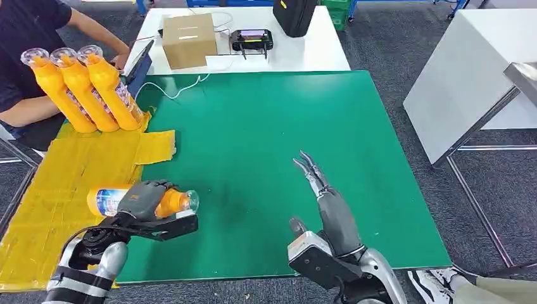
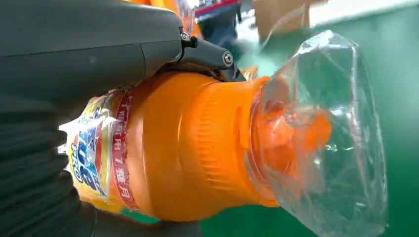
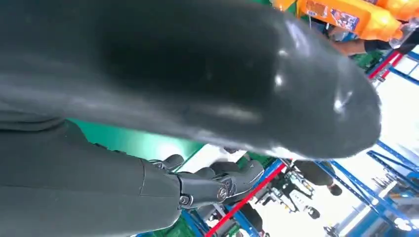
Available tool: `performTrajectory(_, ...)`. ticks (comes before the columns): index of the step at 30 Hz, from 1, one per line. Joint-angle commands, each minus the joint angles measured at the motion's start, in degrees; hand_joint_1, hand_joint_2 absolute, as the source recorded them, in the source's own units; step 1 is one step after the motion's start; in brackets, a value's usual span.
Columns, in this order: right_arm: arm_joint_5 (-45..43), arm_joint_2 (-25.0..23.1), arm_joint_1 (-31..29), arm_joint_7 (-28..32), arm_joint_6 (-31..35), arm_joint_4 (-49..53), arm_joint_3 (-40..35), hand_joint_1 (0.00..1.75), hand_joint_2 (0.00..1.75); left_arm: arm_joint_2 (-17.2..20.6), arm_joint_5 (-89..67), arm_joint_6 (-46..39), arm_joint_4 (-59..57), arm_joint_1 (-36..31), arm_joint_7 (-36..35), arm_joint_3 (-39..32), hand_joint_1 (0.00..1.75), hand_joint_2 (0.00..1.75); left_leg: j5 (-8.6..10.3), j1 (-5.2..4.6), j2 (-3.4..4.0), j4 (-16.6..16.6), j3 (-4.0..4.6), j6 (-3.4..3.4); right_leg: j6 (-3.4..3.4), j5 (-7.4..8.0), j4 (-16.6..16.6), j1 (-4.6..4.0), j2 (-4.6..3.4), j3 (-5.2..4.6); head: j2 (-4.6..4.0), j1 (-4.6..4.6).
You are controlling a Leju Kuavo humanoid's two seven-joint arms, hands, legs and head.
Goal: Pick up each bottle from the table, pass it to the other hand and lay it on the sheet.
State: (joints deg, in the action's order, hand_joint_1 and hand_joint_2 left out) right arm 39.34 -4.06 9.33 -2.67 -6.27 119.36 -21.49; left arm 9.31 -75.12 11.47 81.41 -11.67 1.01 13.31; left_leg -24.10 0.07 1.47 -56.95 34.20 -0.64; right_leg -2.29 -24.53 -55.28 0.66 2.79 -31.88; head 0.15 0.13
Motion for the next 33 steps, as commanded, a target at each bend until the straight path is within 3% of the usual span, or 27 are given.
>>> performTrajectory(1, -0.55, 5.08, 0.98, 0.66, 2.54, -1.37, -0.28, 0.00, 0.00, 4.40, 0.18, -1.71, -15.17, -4.80, 1.97, 1.05, 1.75, 1.75, -0.04, 0.04, -0.15, 0.09, -0.26, 0.05, 0.09, -0.06, 0.10, -0.01, -0.14, 0.29, 0.00, -0.02)
performTrajectory(2, -0.95, 5.39, 0.74, 0.58, 2.67, -1.55, -0.54, 0.00, 0.00, 5.27, -0.10, -1.60, -15.80, -5.23, 2.44, 1.74, 1.75, 1.75, -0.03, 0.03, -0.07, 0.06, -0.17, 0.04, 0.06, -0.03, 0.06, -0.01, -0.14, 0.19, 0.00, 0.02)
performTrajectory(3, -1.26, 5.52, 0.45, 0.48, 2.71, -1.85, -0.71, 0.00, 0.00, 6.53, -1.24, -1.31, -16.73, -5.94, 2.40, 3.00, 1.75, 0.00, -0.05, 0.04, -0.07, 0.07, -0.24, 0.06, 0.08, -0.04, 0.07, -0.01, -0.23, 0.25, 0.00, -0.02)
performTrajectory(4, -1.30, 5.54, 0.38, 0.47, 2.70, -1.91, -0.76, 0.00, 0.00, 6.68, -1.95, -1.56, -17.07, -6.16, 1.98, 3.18, 0.24, 0.00, -0.07, 0.07, -0.05, 0.04, -0.26, 0.08, 0.11, -0.05, 0.06, -0.03, -0.32, 0.26, 0.00, 0.00)
performTrajectory(5, -1.36, 5.54, 0.24, 0.45, 2.74, -2.12, -0.92, 0.00, 0.00, 6.34, -2.78, -4.01, -17.72, -6.25, 1.37, 2.43, 0.00, 0.00, -0.04, 0.06, -0.05, 0.06, -0.23, 0.08, 0.11, -0.03, 0.05, -0.03, -0.25, 0.24, 0.00, -0.02)
performTrajectory(15, -1.49, 5.98, 0.43, 0.28, 2.85, -1.92, -0.88, 0.00, 0.00, 6.97, -1.17, -2.44, -17.71, -5.81, 2.98, 0.09, 0.00, 0.00, -0.14, 0.10, -0.07, 0.02, -0.36, 0.10, 0.14, -0.12, 0.04, -0.05, -0.43, 0.39, 0.00, 0.00)
performTrajectory(19, -1.54, 6.35, 1.47, 0.04, 3.28, -1.16, -0.64, 0.00, 0.00, 6.16, 4.37, -4.09, -11.89, -3.22, 5.98, -2.65, 0.00, 0.00, -0.03, 0.04, -0.04, 0.04, -0.14, 0.05, 0.06, -0.03, 0.04, -0.01, -0.19, 0.17, 0.00, 0.00)
performTrajectory(20, -1.46, 6.37, 2.21, 0.27, 4.26, -0.62, -0.36, 0.00, 0.00, 5.90, 4.83, -9.14, -6.91, -1.20, 7.55, -3.51, 0.00, 0.00, -0.03, 0.05, -0.02, 0.02, -0.11, 0.05, 0.06, -0.02, 0.03, -0.03, -0.20, 0.14, 0.00, -0.02)
performTrajectory(21, -0.03, 4.87, 2.40, 1.76, 5.74, -0.18, 0.28, 0.00, 0.00, 4.60, 2.20, -14.95, -3.17, -0.31, 7.42, -4.40, 0.00, 0.00, -0.10, 0.08, -0.05, 0.02, -0.24, 0.08, 0.11, -0.09, 0.03, -0.05, -0.32, 0.27, 0.00, 0.00)
performTrajectory(22, 0.94, 2.78, 1.27, 1.67, 3.90, -0.07, 1.13, 0.00, 0.00, 3.26, 0.78, -11.95, 1.22, 0.14, 6.17, -4.70, 0.00, 0.00, -0.02, 0.05, -0.06, 0.00, -0.06, 0.05, 0.05, -0.03, 0.02, -0.04, -0.14, 0.11, 0.00, 0.00)
performTrajectory(24, 5.52, 1.60, 1.83, 2.57, 5.99, 2.50, 1.96, 0.00, 0.00, -4.21, 3.27, -17.61, 12.65, 2.67, 5.65, -9.46, 0.00, 0.00, -0.15, 0.10, -0.20, -0.14, -0.08, 0.07, 0.09, -0.16, -0.09, -0.07, -0.21, 0.17, 0.00, 0.02)
performTrajectory(25, 5.58, 1.65, 2.52, 2.57, 6.11, 3.89, 2.21, 0.00, 0.00, -5.17, 2.52, -13.89, 18.06, 3.65, 4.44, -9.14, 0.00, 0.00, -0.11, 0.08, -0.33, -0.22, 0.09, 0.02, 0.03, -0.16, -0.12, -0.06, 0.00, 0.05, 0.00, 0.00)
performTrajectory(27, 5.30, 1.03, 3.81, 3.65, 7.97, 5.45, 2.67, 0.00, 0.00, -14.75, 14.43, -15.59, 27.72, 5.14, 6.79, -13.90, 0.00, 0.00, -0.16, 0.08, -0.40, -0.24, 0.08, 0.01, 0.03, -0.22, -0.14, -0.04, 0.01, 0.06, 0.00, -0.02)
performTrajectory(29, 4.34, 0.76, 4.68, 4.80, 9.72, 5.64, 2.75, 0.00, 0.00, -18.99, 25.80, -12.14, 35.58, 6.29, 7.02, -14.95, 0.00, 0.00, -0.10, 0.07, -0.44, -0.22, 0.17, -0.03, -0.02, -0.15, -0.07, -0.04, 0.18, 0.02, 0.00, 0.00)
performTrajectory(33, 2.64, 0.23, 5.24, 5.93, 12.10, 4.59, 3.25, 0.00, 0.00, -20.15, 42.98, -9.01, 40.76, 9.22, 7.73, -14.19, 0.00, 0.00, -0.17, -0.01, -0.08, -0.18, 0.11, -0.01, 0.03, -0.10, -0.05, 0.03, -0.19, 0.01, 0.00, 0.00)
